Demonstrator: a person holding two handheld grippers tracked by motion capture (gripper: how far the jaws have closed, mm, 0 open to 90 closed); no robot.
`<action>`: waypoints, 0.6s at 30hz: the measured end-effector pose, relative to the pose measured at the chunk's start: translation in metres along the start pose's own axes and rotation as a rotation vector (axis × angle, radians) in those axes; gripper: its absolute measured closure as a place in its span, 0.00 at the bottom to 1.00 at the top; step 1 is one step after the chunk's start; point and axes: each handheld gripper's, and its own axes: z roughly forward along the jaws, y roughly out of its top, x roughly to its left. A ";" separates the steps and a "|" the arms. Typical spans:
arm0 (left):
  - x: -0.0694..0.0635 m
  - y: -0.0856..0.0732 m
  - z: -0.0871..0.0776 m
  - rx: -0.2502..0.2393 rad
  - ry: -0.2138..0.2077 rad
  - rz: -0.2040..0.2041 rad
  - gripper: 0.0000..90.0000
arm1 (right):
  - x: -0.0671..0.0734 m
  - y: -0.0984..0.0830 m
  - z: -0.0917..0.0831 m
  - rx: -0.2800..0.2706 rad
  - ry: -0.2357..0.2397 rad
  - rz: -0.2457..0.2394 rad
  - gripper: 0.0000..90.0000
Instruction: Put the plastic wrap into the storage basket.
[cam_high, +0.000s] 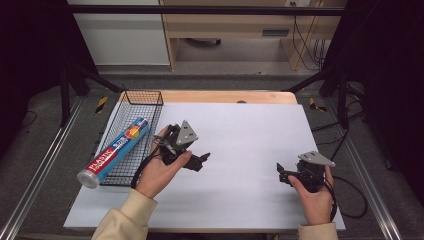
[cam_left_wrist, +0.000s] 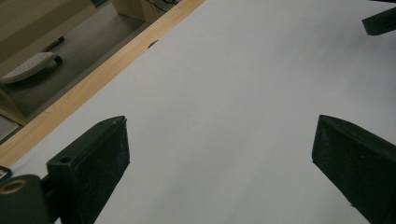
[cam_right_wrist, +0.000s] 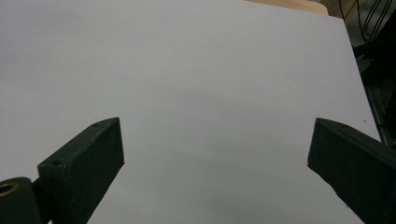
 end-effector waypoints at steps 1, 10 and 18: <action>-0.002 -0.001 0.003 -0.010 -0.014 -0.004 0.05 | 0.000 -0.001 -0.001 0.003 0.001 0.002 0.05; -0.009 -0.007 0.017 -0.040 -0.060 -0.004 0.05 | -0.001 -0.004 -0.004 0.006 -0.003 0.001 0.05; -0.012 -0.021 0.033 -0.040 -0.107 -0.004 0.05 | -0.004 -0.008 -0.006 0.011 -0.005 0.011 0.05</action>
